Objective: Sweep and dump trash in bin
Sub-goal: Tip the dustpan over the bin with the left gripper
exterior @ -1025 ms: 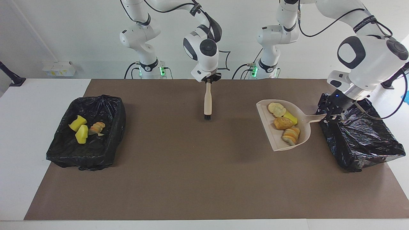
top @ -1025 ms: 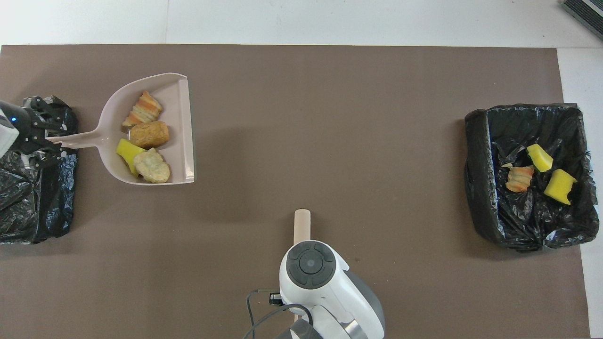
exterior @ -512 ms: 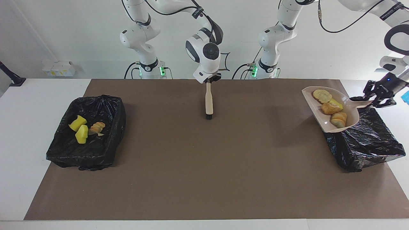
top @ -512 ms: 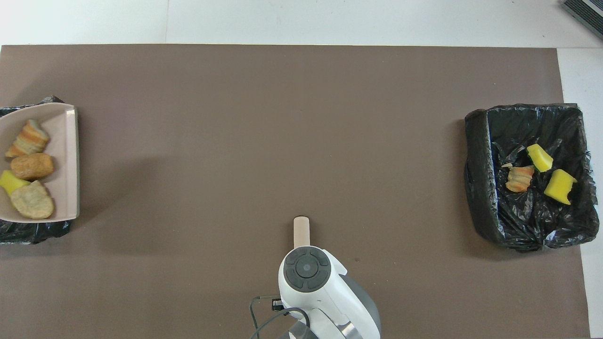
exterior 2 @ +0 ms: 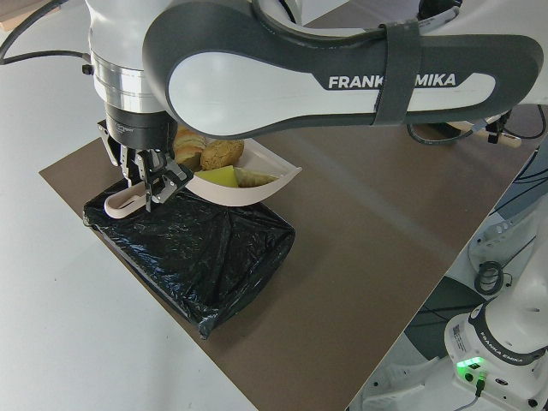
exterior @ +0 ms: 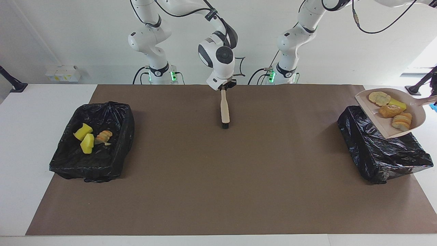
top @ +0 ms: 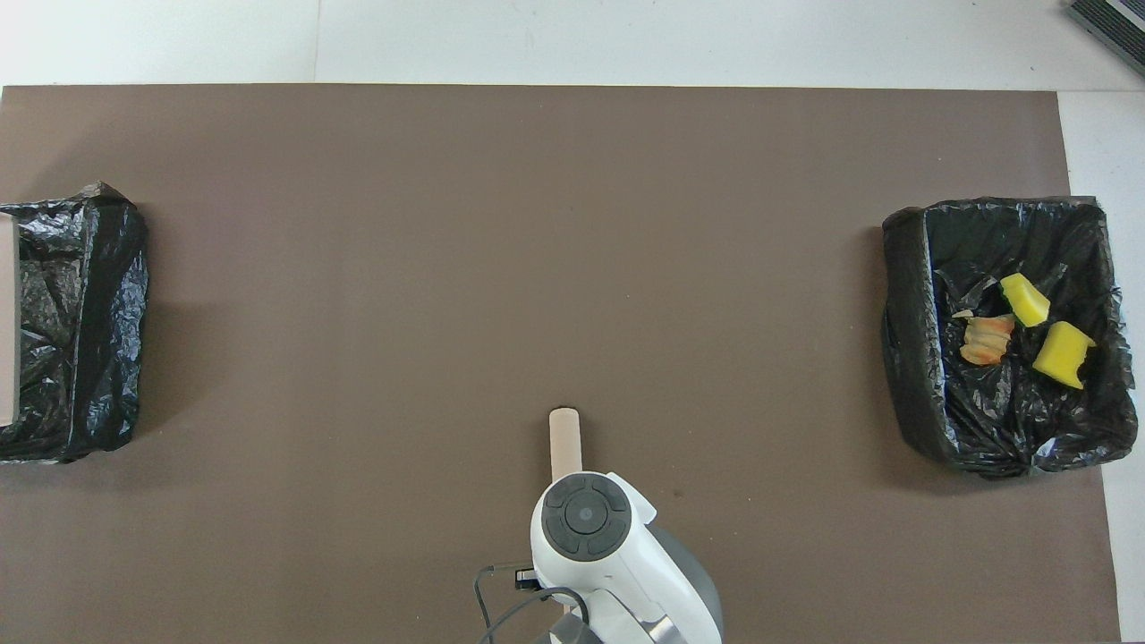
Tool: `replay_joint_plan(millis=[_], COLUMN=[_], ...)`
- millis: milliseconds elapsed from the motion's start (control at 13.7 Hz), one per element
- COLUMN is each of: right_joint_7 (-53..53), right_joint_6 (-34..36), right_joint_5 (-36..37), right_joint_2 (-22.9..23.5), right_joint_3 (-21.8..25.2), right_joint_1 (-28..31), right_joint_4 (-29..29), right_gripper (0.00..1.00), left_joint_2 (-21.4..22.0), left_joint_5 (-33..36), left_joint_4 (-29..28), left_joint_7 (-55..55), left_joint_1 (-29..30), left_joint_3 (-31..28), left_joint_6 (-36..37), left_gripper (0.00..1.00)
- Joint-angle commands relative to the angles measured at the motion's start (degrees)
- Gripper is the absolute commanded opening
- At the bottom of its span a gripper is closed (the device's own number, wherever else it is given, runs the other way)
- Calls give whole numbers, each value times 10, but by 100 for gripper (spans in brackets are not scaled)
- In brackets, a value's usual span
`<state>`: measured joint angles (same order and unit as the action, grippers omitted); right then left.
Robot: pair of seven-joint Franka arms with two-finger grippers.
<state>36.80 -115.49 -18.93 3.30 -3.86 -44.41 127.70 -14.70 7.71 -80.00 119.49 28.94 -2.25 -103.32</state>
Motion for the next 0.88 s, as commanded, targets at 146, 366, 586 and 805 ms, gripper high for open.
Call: replay_joint_plan(millis=[146,366,586,805], right_joint_7=[-17,-17,-16,-23], right_joint_6=[-14,-14,-5,6], right_joint_5=[-7,2,29,113], right_joint_2=[10,21,-2,-5], right_joint_3=[3,6,10,9], right_joint_1=[6,28,63,130], right_joint_4=[-8,-43,-52,-89], right_gripper=[100,100,100,100], left_joint_2=[-24,-18,-6,17], left_joint_5=[188,287,396,521], left_joint_4=[14,-37,-81,-110], left_joint_7=[-21,-99,-178,-240], left_joint_1=[-46,-63,-89,-114], left_joint_3=[6,6,6,6], left_joint_6=[-80,-114,-125,-120], left_gripper=[0,0,0,0])
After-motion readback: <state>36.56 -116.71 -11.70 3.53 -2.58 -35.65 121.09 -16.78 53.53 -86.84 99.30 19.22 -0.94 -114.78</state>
